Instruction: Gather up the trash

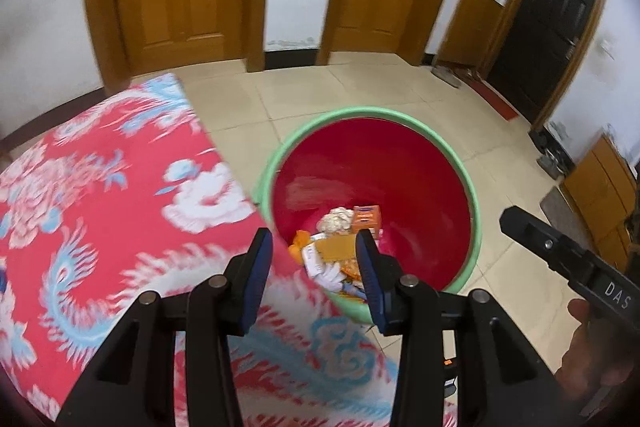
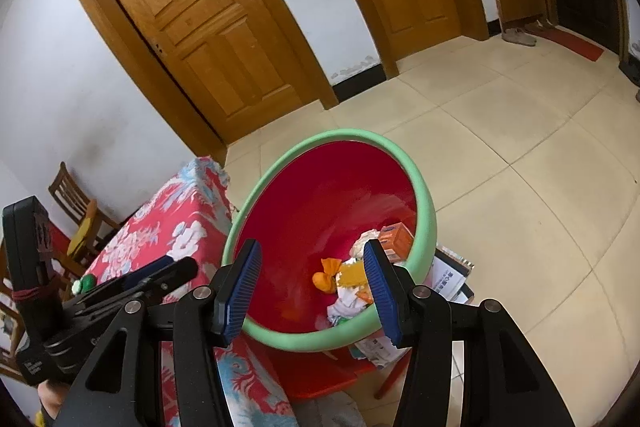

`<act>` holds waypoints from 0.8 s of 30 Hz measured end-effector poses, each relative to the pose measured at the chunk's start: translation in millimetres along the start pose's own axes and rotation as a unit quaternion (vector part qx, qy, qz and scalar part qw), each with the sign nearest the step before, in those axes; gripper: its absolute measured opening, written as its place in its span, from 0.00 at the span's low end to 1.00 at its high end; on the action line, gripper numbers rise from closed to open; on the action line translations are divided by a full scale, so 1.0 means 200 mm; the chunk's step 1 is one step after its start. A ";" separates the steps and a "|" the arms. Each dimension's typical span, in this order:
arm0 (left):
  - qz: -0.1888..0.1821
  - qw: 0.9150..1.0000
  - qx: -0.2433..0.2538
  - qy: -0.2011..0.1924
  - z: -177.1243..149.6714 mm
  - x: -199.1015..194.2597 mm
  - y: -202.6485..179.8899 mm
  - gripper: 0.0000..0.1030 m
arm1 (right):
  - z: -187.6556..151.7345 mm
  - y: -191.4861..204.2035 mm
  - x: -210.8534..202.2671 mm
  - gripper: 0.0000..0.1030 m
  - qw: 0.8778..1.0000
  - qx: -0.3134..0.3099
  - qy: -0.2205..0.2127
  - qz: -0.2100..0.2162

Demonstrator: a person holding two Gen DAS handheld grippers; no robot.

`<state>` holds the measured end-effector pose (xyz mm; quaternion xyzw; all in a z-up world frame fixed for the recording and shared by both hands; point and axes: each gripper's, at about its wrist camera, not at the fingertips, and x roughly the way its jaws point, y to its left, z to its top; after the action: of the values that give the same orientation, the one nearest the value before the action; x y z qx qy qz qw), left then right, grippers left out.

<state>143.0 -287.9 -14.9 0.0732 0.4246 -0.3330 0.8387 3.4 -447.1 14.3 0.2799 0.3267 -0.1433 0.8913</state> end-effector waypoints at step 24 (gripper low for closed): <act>0.108 0.985 -0.122 -0.059 -0.29 -0.61 0.41 0.56 | -0.24 0.49 -0.19 0.70 0.992 -0.118 0.011 0.051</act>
<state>104.2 -139.5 28.3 -0.0039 0.4015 -0.1896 0.8960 -5.2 -337.0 48.9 0.1908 0.3362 -0.0546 0.9206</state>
